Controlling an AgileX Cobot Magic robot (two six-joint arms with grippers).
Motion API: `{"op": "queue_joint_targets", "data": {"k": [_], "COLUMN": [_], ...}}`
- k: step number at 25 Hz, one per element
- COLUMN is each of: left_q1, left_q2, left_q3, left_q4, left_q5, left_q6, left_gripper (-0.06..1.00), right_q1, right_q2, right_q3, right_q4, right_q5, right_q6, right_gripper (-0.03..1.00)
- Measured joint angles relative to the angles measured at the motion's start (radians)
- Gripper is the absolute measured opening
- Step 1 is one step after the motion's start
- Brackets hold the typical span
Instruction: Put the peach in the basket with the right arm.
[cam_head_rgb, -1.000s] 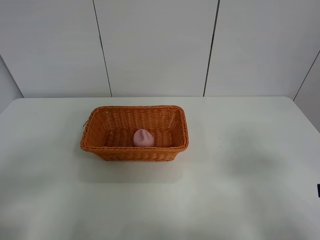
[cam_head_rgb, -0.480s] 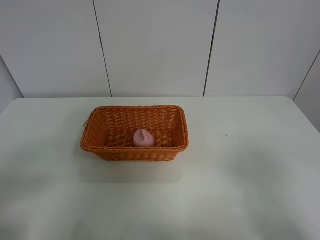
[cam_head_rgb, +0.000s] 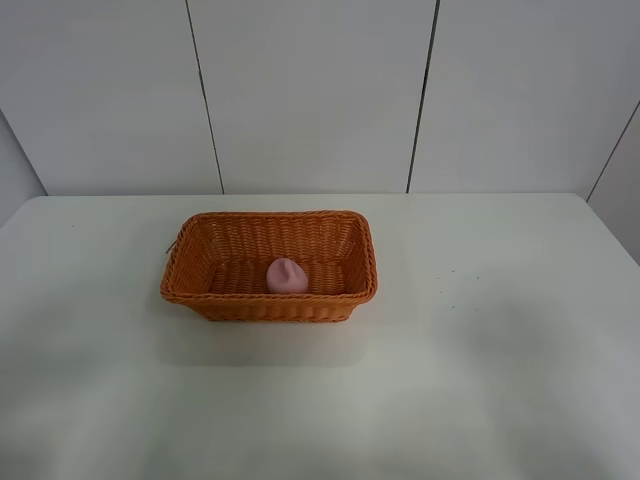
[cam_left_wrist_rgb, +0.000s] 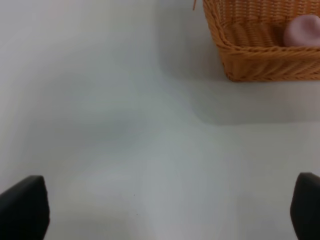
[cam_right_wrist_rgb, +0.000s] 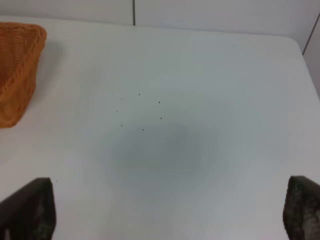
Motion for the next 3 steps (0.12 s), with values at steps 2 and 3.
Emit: {"op": "queue_joint_targets", "data": {"k": [2,3], "left_q1": [0.000,0.000], "left_q2": [0.000,0.000], "left_q3": [0.000,0.000], "left_q4": [0.000,0.000], "left_q5": [0.000,0.000], "left_q6": [0.000,0.000], "left_gripper": [0.99,0.99], "right_q1": [0.000,0.000], "right_q2": [0.000,0.000], "right_q3": [0.000,0.000], "right_q4": [0.000,0.000], "right_q5": [0.000,0.000], "right_q6": [0.000,0.000], "right_gripper": [0.70,0.70]}}
